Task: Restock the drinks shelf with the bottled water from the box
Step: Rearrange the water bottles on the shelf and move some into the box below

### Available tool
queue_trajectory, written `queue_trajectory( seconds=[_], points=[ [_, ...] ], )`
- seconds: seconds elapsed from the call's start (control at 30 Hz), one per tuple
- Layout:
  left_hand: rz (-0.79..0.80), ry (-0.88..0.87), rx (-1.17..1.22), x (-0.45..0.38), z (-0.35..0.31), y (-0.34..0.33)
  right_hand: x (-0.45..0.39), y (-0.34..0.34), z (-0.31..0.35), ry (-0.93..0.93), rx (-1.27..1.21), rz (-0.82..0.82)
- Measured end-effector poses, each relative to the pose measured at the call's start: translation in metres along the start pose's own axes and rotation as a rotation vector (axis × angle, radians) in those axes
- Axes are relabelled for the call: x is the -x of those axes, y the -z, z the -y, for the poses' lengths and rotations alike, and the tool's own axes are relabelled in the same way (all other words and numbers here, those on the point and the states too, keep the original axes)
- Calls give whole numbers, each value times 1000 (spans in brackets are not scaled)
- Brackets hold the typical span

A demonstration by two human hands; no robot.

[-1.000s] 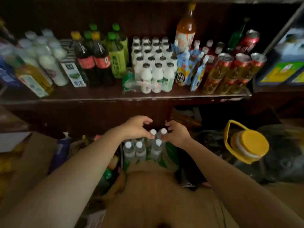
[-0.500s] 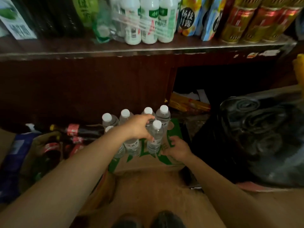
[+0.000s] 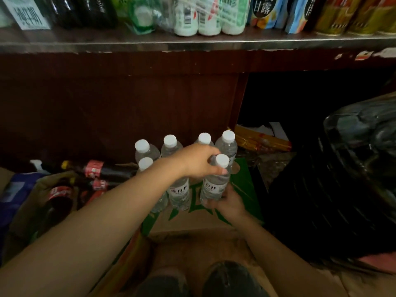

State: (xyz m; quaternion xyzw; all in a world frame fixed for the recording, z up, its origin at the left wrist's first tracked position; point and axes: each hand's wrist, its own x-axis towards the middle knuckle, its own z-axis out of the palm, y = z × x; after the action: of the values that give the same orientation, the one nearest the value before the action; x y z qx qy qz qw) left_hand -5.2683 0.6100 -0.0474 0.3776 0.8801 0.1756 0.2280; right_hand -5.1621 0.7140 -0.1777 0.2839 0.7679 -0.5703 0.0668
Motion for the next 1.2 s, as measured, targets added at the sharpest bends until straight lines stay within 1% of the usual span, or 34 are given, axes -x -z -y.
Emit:
queue_trajectory(
  seconds=[0.13, 0.33, 0.43, 0.57, 0.73, 0.83, 0.9, 1.0, 1.1, 1.2],
  points=[
    [-9, -18, 4, 3, 0, 1, 7, 3, 6, 17, -17, -2],
    [-45, -24, 83, 16, -13, 19, 27, 17, 22, 26, -86, -15],
    [-29, -16, 133, 28, -30, 42, 43, 32, 41, 14, -112, 2],
    [-61, -25, 207, 43, -63, 87, 65, 54, 79, 9, -118, 9],
    [-125, -36, 270, 69, -105, 155, 108, 93, 153, 54, -104, 14],
    [-177, -42, 274, 87, -139, 205, 144, 118, 209, 95, -88, 26],
    [-213, -52, 266, 101, -165, 242, 168, 133, 250, 86, -93, 22],
    [-275, -52, 234, 120, -200, 300, 202, 152, 312, 84, -73, -20],
    [-353, -6, 201, 140, -232, 362, 229, 170, 372, 128, -41, -96],
    [-377, 22, 192, 160, -259, 426, 247, 187, 430, 201, -42, -99]
  ],
)
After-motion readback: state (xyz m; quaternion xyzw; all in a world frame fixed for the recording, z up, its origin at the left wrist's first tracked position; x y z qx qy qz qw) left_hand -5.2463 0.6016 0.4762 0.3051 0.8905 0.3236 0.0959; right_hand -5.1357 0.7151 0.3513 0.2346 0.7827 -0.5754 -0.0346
